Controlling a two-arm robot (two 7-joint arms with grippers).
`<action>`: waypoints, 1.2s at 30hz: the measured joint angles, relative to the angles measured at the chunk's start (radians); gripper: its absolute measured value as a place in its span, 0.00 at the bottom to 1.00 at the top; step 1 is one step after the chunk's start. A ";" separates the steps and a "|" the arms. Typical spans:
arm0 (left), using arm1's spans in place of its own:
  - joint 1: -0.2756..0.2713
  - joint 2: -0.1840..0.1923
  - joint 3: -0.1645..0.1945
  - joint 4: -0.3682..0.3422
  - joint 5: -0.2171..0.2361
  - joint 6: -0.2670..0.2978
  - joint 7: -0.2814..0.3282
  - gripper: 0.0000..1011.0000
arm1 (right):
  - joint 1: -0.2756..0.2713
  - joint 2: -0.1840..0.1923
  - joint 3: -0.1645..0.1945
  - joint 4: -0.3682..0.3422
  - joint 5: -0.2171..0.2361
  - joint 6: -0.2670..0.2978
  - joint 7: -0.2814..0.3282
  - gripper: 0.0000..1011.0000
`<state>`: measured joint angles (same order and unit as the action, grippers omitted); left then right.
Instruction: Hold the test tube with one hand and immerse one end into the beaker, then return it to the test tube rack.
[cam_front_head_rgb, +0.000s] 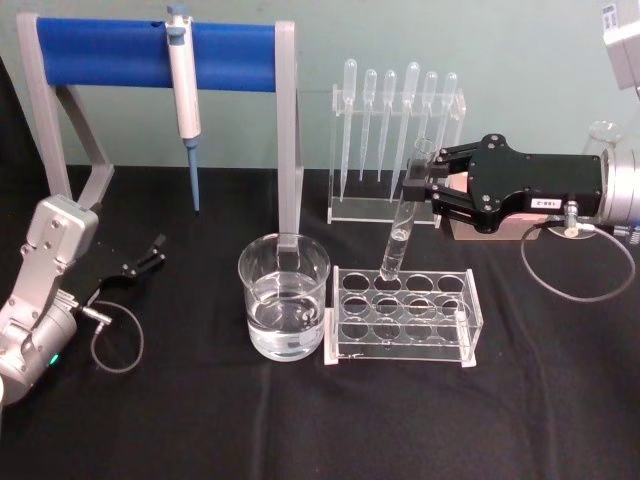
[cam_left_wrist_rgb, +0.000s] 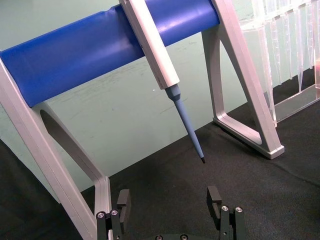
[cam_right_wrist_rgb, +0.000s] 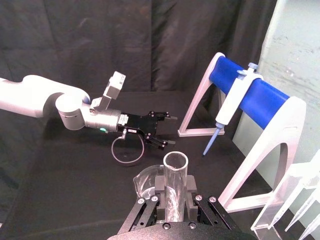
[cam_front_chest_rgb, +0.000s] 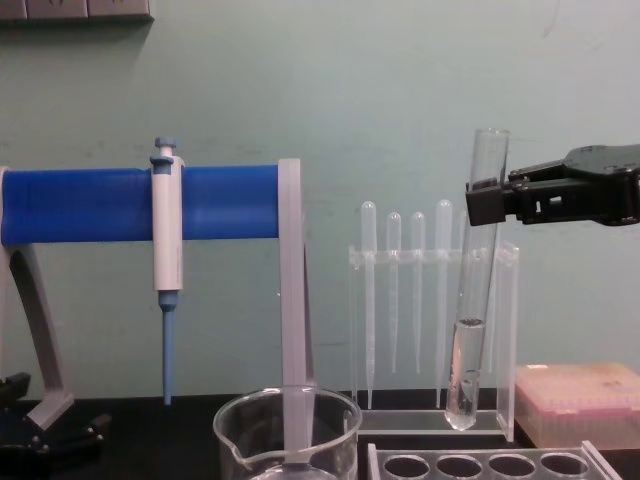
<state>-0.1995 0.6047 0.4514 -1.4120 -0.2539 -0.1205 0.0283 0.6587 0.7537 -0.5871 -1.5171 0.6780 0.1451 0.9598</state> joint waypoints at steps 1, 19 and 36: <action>0.000 0.000 0.000 0.000 0.000 0.000 0.000 0.99 | 0.000 0.000 0.000 0.000 0.000 0.000 0.000 0.24; 0.000 0.000 0.000 0.000 0.000 0.000 0.000 0.99 | 0.000 0.000 0.000 0.000 0.000 0.000 0.000 0.24; 0.000 0.000 0.000 0.000 0.000 0.000 0.000 0.99 | 0.000 0.000 0.000 0.000 0.000 0.000 0.000 0.24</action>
<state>-0.1996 0.6047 0.4514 -1.4120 -0.2539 -0.1205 0.0282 0.6588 0.7537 -0.5871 -1.5171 0.6780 0.1452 0.9599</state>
